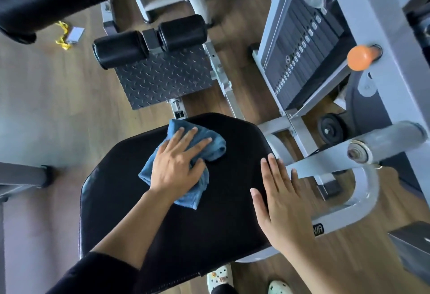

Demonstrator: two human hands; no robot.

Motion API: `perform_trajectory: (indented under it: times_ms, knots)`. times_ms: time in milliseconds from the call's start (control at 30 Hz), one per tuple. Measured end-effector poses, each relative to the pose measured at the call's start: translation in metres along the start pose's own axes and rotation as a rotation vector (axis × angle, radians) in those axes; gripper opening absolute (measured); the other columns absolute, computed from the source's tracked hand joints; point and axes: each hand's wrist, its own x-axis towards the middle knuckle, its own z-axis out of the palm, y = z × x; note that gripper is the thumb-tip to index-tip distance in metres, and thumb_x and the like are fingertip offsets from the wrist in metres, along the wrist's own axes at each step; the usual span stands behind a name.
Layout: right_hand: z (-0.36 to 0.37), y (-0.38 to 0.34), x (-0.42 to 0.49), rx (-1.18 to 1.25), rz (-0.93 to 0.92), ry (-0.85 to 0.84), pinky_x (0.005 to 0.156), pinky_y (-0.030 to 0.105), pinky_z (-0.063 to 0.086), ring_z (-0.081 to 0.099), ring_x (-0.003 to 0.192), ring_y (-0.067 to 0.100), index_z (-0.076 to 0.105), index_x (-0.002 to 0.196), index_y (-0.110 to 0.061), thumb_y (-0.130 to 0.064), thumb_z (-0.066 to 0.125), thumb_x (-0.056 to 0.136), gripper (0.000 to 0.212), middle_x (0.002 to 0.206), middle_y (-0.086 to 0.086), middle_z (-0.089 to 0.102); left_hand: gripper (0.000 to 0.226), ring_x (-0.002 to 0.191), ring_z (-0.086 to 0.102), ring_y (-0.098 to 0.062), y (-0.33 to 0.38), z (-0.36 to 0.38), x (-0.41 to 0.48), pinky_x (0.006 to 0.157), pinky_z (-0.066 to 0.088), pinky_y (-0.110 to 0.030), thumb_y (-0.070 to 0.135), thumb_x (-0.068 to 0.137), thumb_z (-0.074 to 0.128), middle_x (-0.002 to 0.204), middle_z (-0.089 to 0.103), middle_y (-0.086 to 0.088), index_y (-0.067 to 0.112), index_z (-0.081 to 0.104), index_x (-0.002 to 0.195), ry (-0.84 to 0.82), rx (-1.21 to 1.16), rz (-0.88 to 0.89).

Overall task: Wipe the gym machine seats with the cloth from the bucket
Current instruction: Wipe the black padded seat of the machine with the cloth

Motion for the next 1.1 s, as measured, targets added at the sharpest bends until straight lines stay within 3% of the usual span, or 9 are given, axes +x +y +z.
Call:
perform_trajectory:
  times_ms: [67, 133, 300, 367, 533, 733, 867, 967, 1100]
  knots:
    - [-0.002, 0.006, -0.003, -0.013, 0.018, 0.013, 0.117, 0.039, 0.011, 0.017, 0.144, 0.022, 0.027, 0.148, -0.008, -0.043, 0.024, 0.099, 0.061, 0.155, 0.009, 0.024, 0.054, 0.138, 0.032, -0.026, 0.011, 0.003, 0.022, 0.108, 0.028, -0.044, 0.045, 0.082, 0.032, 0.147, 0.041, 0.002, 0.040, 0.050, 0.132, 0.010, 0.027, -0.140]
    - [-0.002, 0.009, -0.006, -0.012, 0.035, 0.016, 0.117, 0.038, 0.010, 0.021, 0.143, 0.023, 0.029, 0.147, -0.006, -0.043, 0.024, 0.099, 0.061, 0.153, 0.011, 0.028, 0.054, 0.139, 0.029, -0.025, 0.036, 0.008, 0.037, 0.110, 0.025, -0.045, 0.044, 0.082, 0.033, 0.150, 0.037, 0.003, 0.041, 0.048, 0.133, -0.010, 0.030, -0.170]
    - [-0.001, 0.012, -0.017, -0.006, 0.063, -0.001, 0.116, 0.039, 0.011, 0.026, 0.141, 0.027, 0.029, 0.146, -0.004, -0.045, 0.019, 0.099, 0.064, 0.151, 0.014, 0.032, 0.048, 0.137, 0.034, -0.027, 0.072, 0.014, -0.005, 0.108, 0.028, -0.045, 0.039, 0.085, 0.042, 0.146, 0.042, 0.002, 0.040, 0.051, 0.132, -0.032, -0.015, 0.194]
    - [-0.002, 0.013, -0.021, -0.015, 0.069, -0.010, 0.115, 0.040, 0.011, 0.026, 0.142, 0.027, 0.028, 0.147, -0.004, -0.045, 0.017, 0.099, 0.064, 0.151, 0.013, 0.032, 0.048, 0.135, 0.038, -0.027, 0.052, 0.008, -0.025, 0.105, 0.033, -0.046, 0.036, 0.083, 0.044, 0.144, 0.045, 0.002, 0.038, 0.054, 0.130, -0.013, -0.028, 0.233]
    - [-0.001, 0.016, -0.025, -0.012, 0.048, 0.014, 0.114, 0.039, 0.012, 0.030, 0.140, 0.029, 0.031, 0.146, -0.003, -0.043, 0.020, 0.099, 0.062, 0.150, 0.014, 0.033, 0.052, 0.137, 0.035, -0.028, 0.045, 0.004, -0.011, 0.108, 0.031, -0.048, 0.042, 0.082, 0.034, 0.145, 0.044, 0.001, 0.040, 0.052, 0.130, 0.012, 0.001, -0.147]
    - [0.001, 0.020, -0.029, 0.027, 0.024, 0.035, 0.115, 0.040, 0.009, 0.027, 0.141, 0.029, 0.030, 0.146, -0.004, -0.032, 0.025, 0.096, 0.058, 0.152, 0.013, 0.030, 0.046, 0.138, 0.033, -0.025, 0.080, 0.010, -0.075, 0.110, 0.029, -0.046, 0.039, 0.087, 0.043, 0.147, 0.042, 0.004, 0.040, 0.051, 0.133, -0.003, -0.012, 0.096]
    - [0.000, 0.025, -0.033, 0.007, 0.008, 0.021, 0.115, 0.039, 0.008, 0.025, 0.142, 0.027, 0.027, 0.147, -0.005, -0.032, 0.022, 0.096, 0.059, 0.153, 0.012, 0.028, 0.046, 0.134, 0.040, -0.029, 0.044, -0.001, -0.103, 0.105, 0.037, -0.048, 0.037, 0.085, 0.042, 0.142, 0.048, 0.001, 0.037, 0.057, 0.128, 0.067, 0.016, -0.074]
    - [0.001, 0.025, -0.037, 0.015, -0.011, 0.019, 0.116, 0.040, 0.009, 0.024, 0.142, 0.027, 0.026, 0.148, -0.005, -0.033, 0.021, 0.096, 0.060, 0.154, 0.012, 0.025, 0.047, 0.133, 0.040, -0.030, 0.066, 0.001, -0.089, 0.104, 0.035, -0.049, 0.039, 0.084, 0.040, 0.142, 0.048, 0.000, 0.037, 0.057, 0.128, 0.073, 0.051, -0.259]
    - [0.000, 0.027, -0.038, 0.016, -0.024, 0.027, 0.116, 0.044, 0.017, 0.024, 0.142, 0.028, 0.028, 0.147, -0.004, -0.035, 0.022, 0.095, 0.061, 0.154, 0.014, 0.026, 0.046, 0.137, 0.034, -0.026, 0.112, 0.015, -0.099, 0.110, 0.030, -0.049, 0.039, 0.087, 0.043, 0.145, 0.044, 0.002, 0.039, 0.052, 0.132, 0.053, -0.004, -0.114]
